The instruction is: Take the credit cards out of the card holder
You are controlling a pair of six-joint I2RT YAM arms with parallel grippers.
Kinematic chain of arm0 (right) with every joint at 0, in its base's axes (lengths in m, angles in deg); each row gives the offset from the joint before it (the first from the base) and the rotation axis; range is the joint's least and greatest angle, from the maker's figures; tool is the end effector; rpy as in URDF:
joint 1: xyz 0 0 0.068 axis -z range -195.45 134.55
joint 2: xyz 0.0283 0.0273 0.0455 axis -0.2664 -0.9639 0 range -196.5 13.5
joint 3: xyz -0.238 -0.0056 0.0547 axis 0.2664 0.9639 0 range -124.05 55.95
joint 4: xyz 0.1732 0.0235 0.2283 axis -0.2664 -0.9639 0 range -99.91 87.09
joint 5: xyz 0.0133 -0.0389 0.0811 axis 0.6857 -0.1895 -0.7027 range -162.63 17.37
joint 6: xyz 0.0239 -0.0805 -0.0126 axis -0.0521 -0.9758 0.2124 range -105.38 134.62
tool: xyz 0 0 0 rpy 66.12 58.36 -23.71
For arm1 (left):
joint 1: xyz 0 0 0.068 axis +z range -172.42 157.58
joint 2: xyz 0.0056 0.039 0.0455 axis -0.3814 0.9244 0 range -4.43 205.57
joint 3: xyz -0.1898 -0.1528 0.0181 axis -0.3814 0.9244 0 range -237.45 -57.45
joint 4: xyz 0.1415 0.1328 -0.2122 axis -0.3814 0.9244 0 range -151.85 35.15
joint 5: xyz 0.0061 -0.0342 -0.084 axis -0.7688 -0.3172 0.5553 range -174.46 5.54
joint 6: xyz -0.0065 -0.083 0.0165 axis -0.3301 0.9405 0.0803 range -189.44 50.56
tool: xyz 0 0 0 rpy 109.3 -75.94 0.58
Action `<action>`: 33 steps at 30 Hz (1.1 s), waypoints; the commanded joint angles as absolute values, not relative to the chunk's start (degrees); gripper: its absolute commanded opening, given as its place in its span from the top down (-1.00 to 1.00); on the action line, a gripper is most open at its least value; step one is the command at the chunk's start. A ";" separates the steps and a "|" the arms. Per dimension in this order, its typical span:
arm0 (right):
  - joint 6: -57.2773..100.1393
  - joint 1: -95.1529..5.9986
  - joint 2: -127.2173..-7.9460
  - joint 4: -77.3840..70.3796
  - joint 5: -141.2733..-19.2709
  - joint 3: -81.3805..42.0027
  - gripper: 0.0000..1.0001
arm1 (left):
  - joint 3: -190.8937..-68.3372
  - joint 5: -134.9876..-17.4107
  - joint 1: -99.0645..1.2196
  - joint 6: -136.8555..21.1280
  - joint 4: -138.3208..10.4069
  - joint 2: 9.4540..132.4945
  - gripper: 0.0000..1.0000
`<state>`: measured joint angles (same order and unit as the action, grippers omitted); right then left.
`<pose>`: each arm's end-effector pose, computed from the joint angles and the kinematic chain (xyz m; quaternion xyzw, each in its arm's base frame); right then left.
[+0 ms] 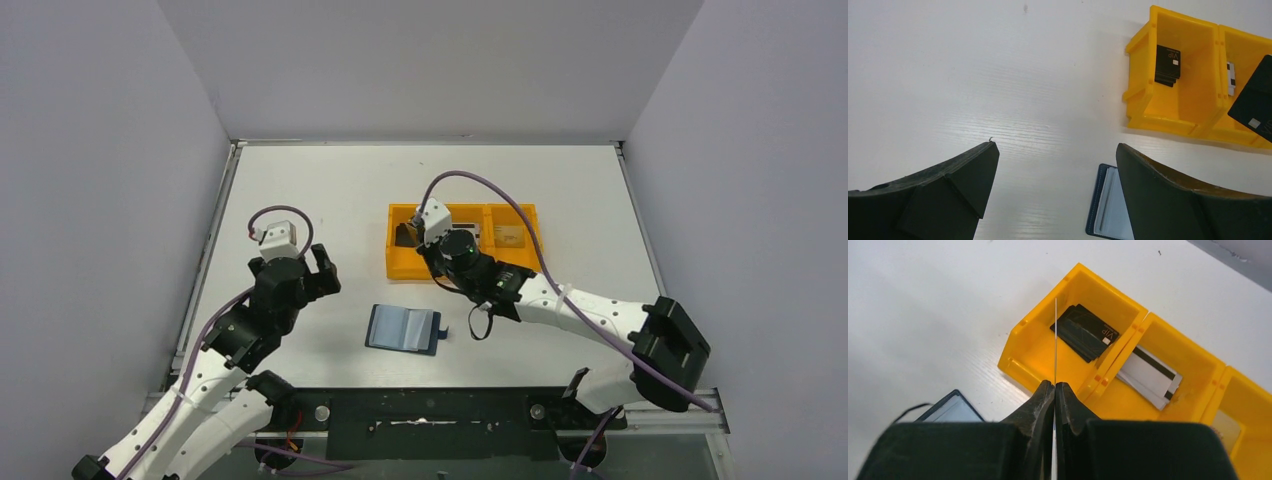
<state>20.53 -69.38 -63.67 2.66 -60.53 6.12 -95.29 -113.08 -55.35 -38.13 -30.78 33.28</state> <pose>0.2330 0.2932 0.2156 -0.2810 0.7761 0.2025 0.5269 0.2097 -0.0933 0.2458 -0.1099 0.8447 -0.0718 0.5188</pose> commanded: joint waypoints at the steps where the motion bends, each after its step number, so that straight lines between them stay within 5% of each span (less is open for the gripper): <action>1: 10.38 -68.57 -69.67 -2.89 -57.94 -3.12 1.00 | -95.77 -114.94 -54.74 -37.43 -32.78 32.48 -0.79; 14: -6.82 -67.04 -87.42 -7.73 -51.85 -18.66 1.00 | -95.87 -116.09 -54.11 -37.36 -32.17 31.70 -0.79; 33: -24.83 -64.22 -99.46 -6.28 -57.74 -25.88 0.97 | -95.80 -114.78 -53.16 -37.63 -32.35 32.37 -0.79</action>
<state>-19.27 -64.51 -97.83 -8.54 -58.59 -22.03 -95.27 -114.42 -53.51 -38.09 -30.74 33.09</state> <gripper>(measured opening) 0.022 0.895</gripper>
